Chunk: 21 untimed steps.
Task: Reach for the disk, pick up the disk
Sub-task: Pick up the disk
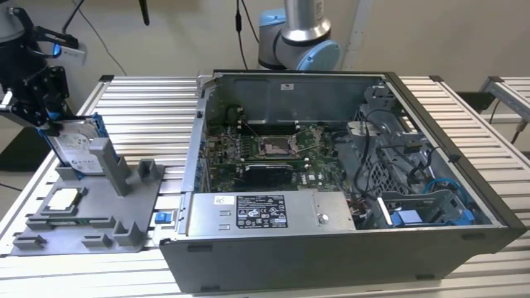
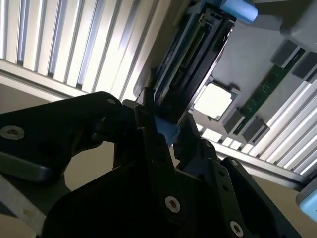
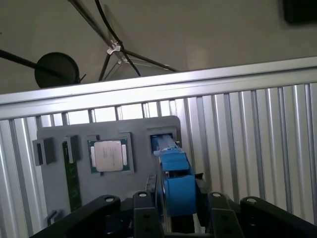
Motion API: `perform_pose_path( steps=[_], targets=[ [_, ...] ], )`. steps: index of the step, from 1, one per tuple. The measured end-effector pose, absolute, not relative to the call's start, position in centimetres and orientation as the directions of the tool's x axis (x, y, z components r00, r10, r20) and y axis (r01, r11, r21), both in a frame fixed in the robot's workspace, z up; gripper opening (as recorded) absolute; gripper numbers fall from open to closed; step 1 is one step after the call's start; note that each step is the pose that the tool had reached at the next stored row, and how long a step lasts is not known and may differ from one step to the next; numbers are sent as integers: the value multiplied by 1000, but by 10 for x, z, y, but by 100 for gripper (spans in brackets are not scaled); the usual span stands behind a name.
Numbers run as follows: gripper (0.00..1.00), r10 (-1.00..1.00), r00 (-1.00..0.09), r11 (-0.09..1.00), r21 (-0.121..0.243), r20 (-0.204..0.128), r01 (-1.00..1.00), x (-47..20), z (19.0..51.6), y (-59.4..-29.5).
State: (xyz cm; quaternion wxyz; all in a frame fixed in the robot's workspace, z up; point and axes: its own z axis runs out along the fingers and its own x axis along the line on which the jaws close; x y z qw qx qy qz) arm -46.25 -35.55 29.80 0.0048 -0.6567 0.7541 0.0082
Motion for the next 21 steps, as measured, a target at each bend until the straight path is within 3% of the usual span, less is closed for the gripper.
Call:
perform_pose_path(
  steps=[21],
  targets=[
    [100,-991,-136,136,2,-18,-991,-463,271,-355]
  ],
)
